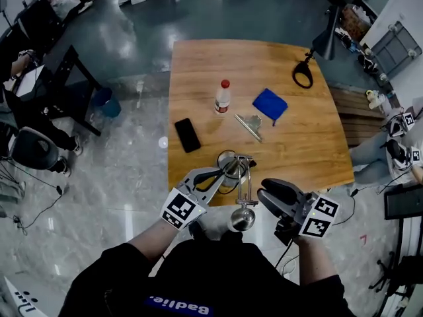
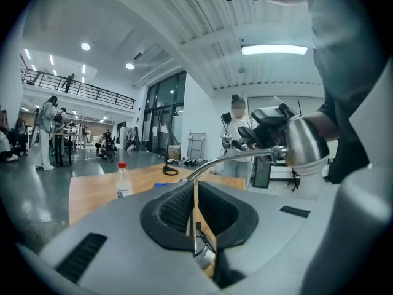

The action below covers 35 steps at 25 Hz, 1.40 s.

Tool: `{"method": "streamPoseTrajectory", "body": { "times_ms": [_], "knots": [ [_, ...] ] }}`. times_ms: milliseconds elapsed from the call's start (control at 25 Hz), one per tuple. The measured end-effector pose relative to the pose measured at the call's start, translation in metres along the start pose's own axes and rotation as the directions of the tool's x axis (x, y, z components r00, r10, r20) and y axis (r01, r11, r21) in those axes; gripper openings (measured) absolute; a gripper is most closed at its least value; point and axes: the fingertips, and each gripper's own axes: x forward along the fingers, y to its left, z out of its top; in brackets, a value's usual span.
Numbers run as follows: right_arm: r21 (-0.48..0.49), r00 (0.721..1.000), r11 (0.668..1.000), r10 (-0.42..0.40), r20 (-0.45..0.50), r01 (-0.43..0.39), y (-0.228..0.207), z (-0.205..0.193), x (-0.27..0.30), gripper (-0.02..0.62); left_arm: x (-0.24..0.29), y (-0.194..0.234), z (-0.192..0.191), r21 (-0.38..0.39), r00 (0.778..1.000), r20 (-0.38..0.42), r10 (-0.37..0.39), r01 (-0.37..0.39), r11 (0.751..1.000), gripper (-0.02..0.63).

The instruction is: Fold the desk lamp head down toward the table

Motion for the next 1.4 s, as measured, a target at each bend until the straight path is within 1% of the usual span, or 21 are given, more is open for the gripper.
{"method": "streamPoseTrajectory", "body": {
  "times_ms": [40, 120, 160, 280, 360, 480, 720, 840, 880, 960, 1080, 1160, 1200, 1400],
  "knots": [
    [0.032, 1.0, 0.999, 0.016, -0.015, -0.016, -0.002, -0.002, 0.002, 0.143, 0.006, 0.002, -0.004, 0.012, 1.0, -0.012, -0.001, 0.001, 1.0, 0.011],
    [0.094, 0.998, 0.995, 0.037, -0.041, -0.033, -0.009, -0.006, 0.004, 0.171, 0.02, 0.007, -0.014, 0.036, 0.999, -0.035, -0.007, 0.008, 0.999, 0.013],
    [0.122, 0.998, 0.992, 0.04, -0.051, -0.034, -0.012, -0.009, 0.004, 0.181, 0.027, 0.009, -0.019, 0.048, 0.999, -0.046, -0.013, 0.016, 0.999, 0.026],
    [0.199, 0.997, 0.98, 0.04, -0.073, -0.024, -0.023, -0.018, 0.007, 0.189, 0.045, 0.011, -0.033, 0.071, 0.997, -0.073, -0.037, 0.042, 0.997, 0.113],
    [0.246, 0.995, 0.969, 0.048, -0.084, -0.026, -0.026, -0.023, 0.012, 0.19, 0.055, 0.012, -0.04, 0.077, 0.995, -0.083, -0.053, 0.059, 0.995, 0.141],
    [0.298, 0.992, 0.954, 0.064, -0.111, -0.028, -0.028, -0.031, 0.02, 0.19, 0.067, 0.015, -0.047, 0.083, 0.993, -0.089, -0.077, 0.085, 0.993, 0.15],
    [0.393, 0.984, 0.918, 0.115, -0.132, -0.055, -0.028, -0.04, 0.033, 0.189, 0.091, 0.012, -0.045, 0.11, 0.987, -0.088, -0.137, 0.146, 0.983, 0.15],
    [0.406, 0.978, 0.911, 0.148, -0.15, -0.075, -0.026, -0.049, 0.039, 0.183, 0.097, 0.011, -0.044, 0.118, 0.985, -0.081, -0.153, 0.162, 0.98, 0.148],
    [0.407, 0.975, 0.91, 0.159, -0.154, -0.084, -0.025, -0.051, 0.04, 0.145, 0.098, 0.011, -0.044, 0.115, 0.984, -0.077, -0.163, 0.171, 0.979, 0.126],
    [0.393, 0.969, 0.916, 0.167, -0.183, -0.084, -0.024, -0.06, 0.04, 0.13, 0.097, 0.01, -0.044, 0.099, 0.98, -0.065, -0.189, 0.195, 0.976, 0.118],
    [0.361, 0.957, 0.931, 0.151, -0.246, -0.054, -0.031, -0.082, 0.039, 0.103, 0.096, 0.01, -0.044, 0.082, 0.973, -0.05, -0.225, 0.229, 0.97, 0.115],
    [0.357, 0.953, 0.934, 0.136, -0.271, -0.032, -0.039, -0.095, 0.039, 0.085, 0.096, 0.011, -0.043, 0.078, 0.969, -0.044, -0.242, 0.245, 0.966, 0.115],
    [0.359, 0.952, 0.933, 0.13, -0.278, -0.023, -0.043, -0.1, 0.039, 0.061, 0.096, 0.011, -0.042, 0.074, 0.967, -0.041, -0.25, 0.252, 0.965, 0.115],
    [0.364, 0.949, 0.931, 0.121, -0.289, -0.008, -0.055, -0.114, 0.042, 0.041, 0.097, 0.011, -0.041, 0.06, 0.96, -0.033, -0.277, 0.279, 0.958, 0.115]
  ]
}}
